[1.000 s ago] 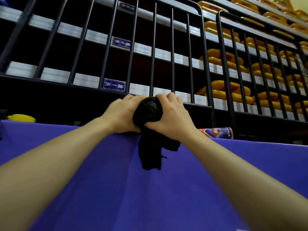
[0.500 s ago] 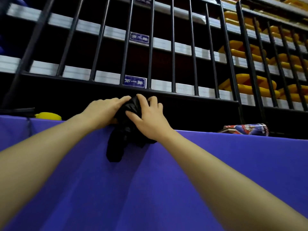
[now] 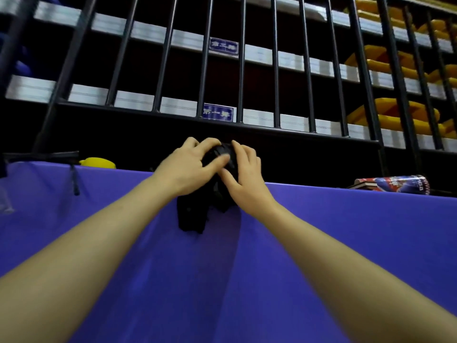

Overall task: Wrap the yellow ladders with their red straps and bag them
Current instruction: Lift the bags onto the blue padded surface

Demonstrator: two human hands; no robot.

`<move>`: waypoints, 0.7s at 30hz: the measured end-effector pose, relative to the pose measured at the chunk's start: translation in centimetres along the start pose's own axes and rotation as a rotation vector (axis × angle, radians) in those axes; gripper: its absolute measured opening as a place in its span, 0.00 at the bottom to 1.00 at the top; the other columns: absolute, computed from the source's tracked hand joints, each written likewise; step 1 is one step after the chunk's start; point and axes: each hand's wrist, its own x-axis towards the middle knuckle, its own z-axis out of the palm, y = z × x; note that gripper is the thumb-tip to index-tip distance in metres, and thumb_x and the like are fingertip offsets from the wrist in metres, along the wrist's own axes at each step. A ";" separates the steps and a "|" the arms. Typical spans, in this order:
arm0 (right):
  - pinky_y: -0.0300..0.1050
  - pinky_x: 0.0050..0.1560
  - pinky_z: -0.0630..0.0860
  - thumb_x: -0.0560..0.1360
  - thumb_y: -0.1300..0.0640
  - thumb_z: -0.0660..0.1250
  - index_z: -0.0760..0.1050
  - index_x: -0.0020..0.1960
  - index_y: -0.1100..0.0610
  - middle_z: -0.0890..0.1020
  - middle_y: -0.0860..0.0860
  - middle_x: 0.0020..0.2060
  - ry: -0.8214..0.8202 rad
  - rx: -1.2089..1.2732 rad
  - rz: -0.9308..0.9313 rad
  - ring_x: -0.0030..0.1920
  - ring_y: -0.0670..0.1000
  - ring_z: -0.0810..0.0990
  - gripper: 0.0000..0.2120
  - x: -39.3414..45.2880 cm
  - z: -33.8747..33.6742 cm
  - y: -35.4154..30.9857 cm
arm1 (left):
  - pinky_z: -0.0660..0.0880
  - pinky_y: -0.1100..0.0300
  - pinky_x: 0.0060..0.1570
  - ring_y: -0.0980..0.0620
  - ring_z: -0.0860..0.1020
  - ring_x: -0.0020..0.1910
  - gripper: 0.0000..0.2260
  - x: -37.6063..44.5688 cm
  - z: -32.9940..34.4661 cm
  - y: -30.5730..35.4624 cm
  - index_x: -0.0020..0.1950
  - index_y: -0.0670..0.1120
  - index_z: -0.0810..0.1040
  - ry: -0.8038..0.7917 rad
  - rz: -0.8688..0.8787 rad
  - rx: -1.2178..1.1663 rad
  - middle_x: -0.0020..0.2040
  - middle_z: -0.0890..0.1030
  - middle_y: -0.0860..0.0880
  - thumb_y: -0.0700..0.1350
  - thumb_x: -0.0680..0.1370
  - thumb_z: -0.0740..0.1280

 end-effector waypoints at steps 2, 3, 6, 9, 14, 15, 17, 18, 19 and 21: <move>0.35 0.64 0.58 0.79 0.56 0.64 0.60 0.75 0.61 0.67 0.57 0.67 0.054 -0.007 -0.058 0.65 0.54 0.65 0.27 -0.1 0.2 0.4 | 0.73 0.48 0.59 0.45 0.74 0.58 0.16 0.0 0.7 0.1 0.67 0.58 0.69 0.061 -0.013 -0.006 0.59 0.71 0.48 0.57 0.80 0.60; 0.37 0.65 0.61 0.78 0.57 0.64 0.62 0.74 0.62 0.69 0.58 0.65 0.085 -0.008 -0.088 0.64 0.56 0.67 0.26 0.1 0.4 0.5 | 0.73 0.49 0.58 0.45 0.75 0.57 0.15 0.0 0.8 -0.1 0.67 0.56 0.70 0.089 0.002 -0.042 0.58 0.71 0.48 0.53 0.80 0.60; 0.44 0.63 0.68 0.77 0.58 0.65 0.66 0.72 0.63 0.72 0.58 0.61 0.102 -0.027 -0.142 0.61 0.58 0.71 0.25 0.5 1.0 0.7 | 0.71 0.54 0.59 0.47 0.74 0.58 0.14 -0.2 1.1 -1.1 0.67 0.52 0.70 0.101 0.084 -0.097 0.60 0.73 0.48 0.47 0.82 0.58; 0.42 0.61 0.67 0.78 0.58 0.62 0.67 0.72 0.63 0.73 0.59 0.62 0.078 -0.074 -0.173 0.60 0.58 0.72 0.23 1.2 1.7 0.3 | 0.68 0.58 0.59 0.47 0.74 0.60 0.14 -0.1 0.6 -3.5 0.68 0.49 0.71 0.128 0.102 -0.097 0.61 0.75 0.47 0.45 0.83 0.57; 0.55 0.60 0.72 0.80 0.59 0.60 0.65 0.74 0.59 0.71 0.58 0.66 -0.065 -0.146 -0.125 0.62 0.61 0.71 0.22 2.7 4.5 -1.2 | 0.74 0.46 0.47 0.43 0.69 0.61 0.15 -0.6 -0.1 -5.8 0.68 0.48 0.73 0.221 0.020 0.312 0.63 0.73 0.47 0.46 0.82 0.59; 0.55 0.60 0.72 0.81 0.58 0.59 0.65 0.74 0.58 0.70 0.57 0.68 -0.079 -0.155 -0.102 0.63 0.60 0.70 0.22 2.8 5.1 -1.5 | 0.73 0.47 0.45 0.43 0.68 0.60 0.15 -0.8 -0.1 -6.0 0.68 0.48 0.73 0.212 -0.012 0.362 0.63 0.72 0.47 0.45 0.81 0.60; 0.53 0.60 0.73 0.82 0.57 0.57 0.64 0.75 0.56 0.69 0.55 0.69 -0.095 -0.185 -0.070 0.65 0.59 0.70 0.22 3.0 5.9 -2.0 | 0.73 0.49 0.45 0.43 0.67 0.61 0.18 -1.1 -0.1 -6.3 0.71 0.50 0.69 0.175 -0.067 0.425 0.64 0.71 0.48 0.45 0.81 0.59; 0.52 0.59 0.73 0.82 0.56 0.56 0.63 0.75 0.55 0.68 0.54 0.70 -0.103 -0.204 -0.055 0.65 0.58 0.69 0.22 3.1 6.1 -2.2 | 0.73 0.50 0.45 0.44 0.67 0.62 0.19 -1.1 -0.1 -6.6 0.72 0.51 0.67 0.150 -0.081 0.459 0.65 0.70 0.48 0.45 0.81 0.59; 0.51 0.58 0.73 0.82 0.55 0.55 0.62 0.75 0.54 0.67 0.53 0.71 -0.114 -0.224 -0.041 0.66 0.57 0.69 0.22 3.1 6.1 -2.4 | 0.72 0.51 0.47 0.45 0.66 0.63 0.20 -1.0 -0.1 -6.8 0.73 0.51 0.65 0.121 -0.090 0.476 0.66 0.69 0.49 0.46 0.81 0.58; 0.51 0.58 0.72 0.83 0.54 0.54 0.61 0.76 0.53 0.66 0.51 0.72 -0.134 -0.259 -0.028 0.66 0.56 0.69 0.22 3.0 6.0 -2.8 | 0.70 0.50 0.52 0.44 0.66 0.63 0.20 -0.9 -0.3 -6.7 0.74 0.51 0.64 0.090 -0.108 0.465 0.67 0.68 0.48 0.46 0.81 0.57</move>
